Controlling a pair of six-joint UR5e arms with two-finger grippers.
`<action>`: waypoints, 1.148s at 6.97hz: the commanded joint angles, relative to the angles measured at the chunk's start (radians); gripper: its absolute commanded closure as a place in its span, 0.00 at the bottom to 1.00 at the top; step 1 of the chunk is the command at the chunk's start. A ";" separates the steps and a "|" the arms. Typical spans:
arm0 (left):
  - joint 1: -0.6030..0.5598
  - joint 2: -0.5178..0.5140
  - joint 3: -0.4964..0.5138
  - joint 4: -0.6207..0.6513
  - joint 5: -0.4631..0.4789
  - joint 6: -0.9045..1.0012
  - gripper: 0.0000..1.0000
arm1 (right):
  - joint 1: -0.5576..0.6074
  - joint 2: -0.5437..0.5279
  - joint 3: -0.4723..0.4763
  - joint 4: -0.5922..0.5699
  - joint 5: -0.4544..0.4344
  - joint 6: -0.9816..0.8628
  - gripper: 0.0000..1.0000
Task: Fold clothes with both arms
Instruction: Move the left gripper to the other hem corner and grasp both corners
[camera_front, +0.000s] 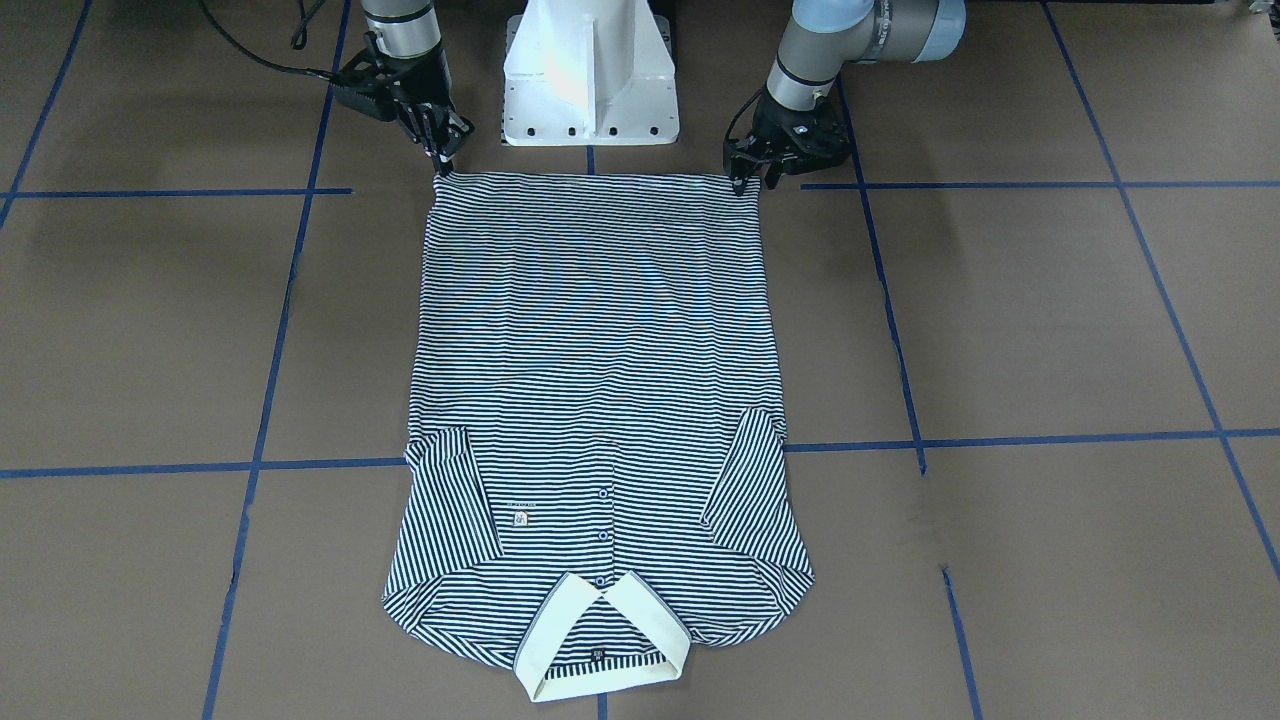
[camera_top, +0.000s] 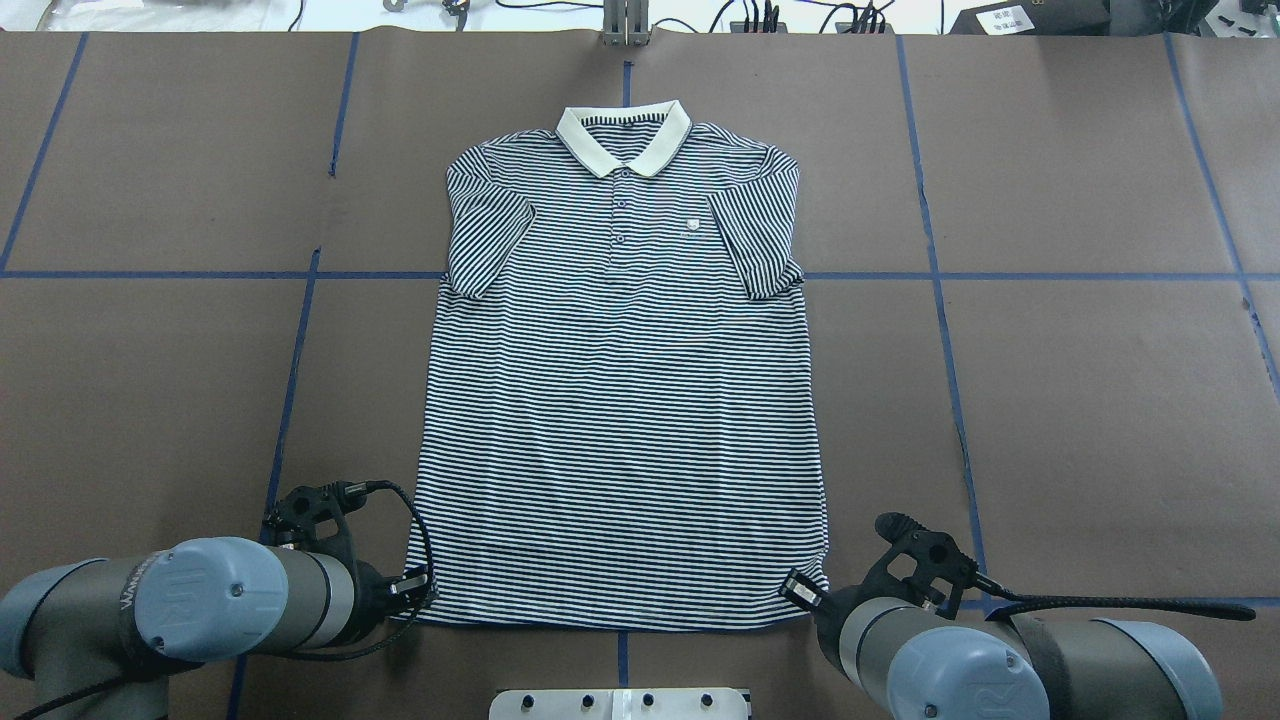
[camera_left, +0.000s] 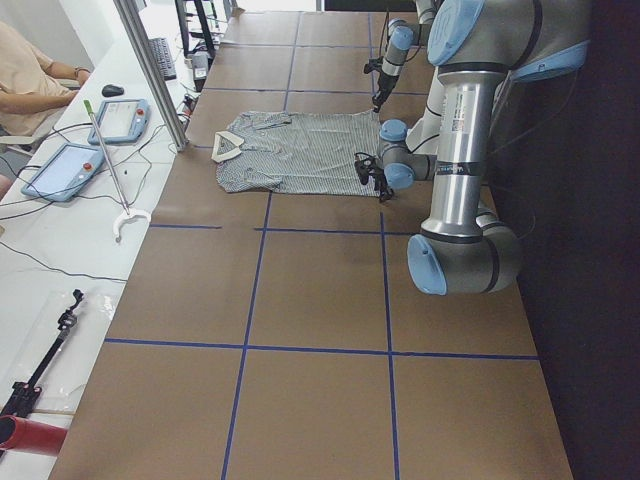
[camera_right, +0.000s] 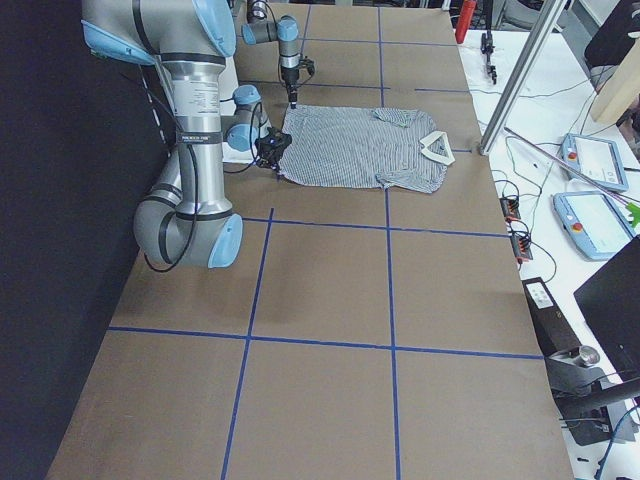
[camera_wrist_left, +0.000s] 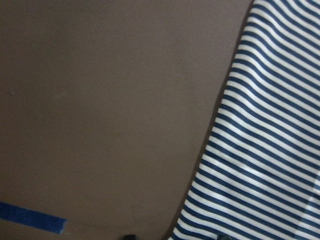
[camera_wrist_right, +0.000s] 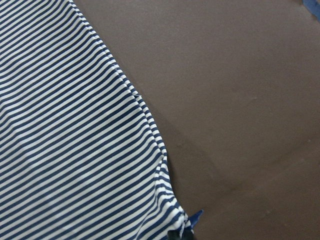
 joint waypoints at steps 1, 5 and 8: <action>0.010 0.002 -0.006 0.002 0.000 -0.001 0.91 | 0.000 0.000 0.000 0.000 0.000 0.002 1.00; 0.031 0.011 -0.137 0.070 0.000 -0.041 1.00 | 0.002 -0.020 0.046 -0.002 0.000 0.002 1.00; 0.149 0.003 -0.278 0.156 0.120 -0.292 1.00 | -0.035 -0.152 0.213 0.003 0.000 0.000 1.00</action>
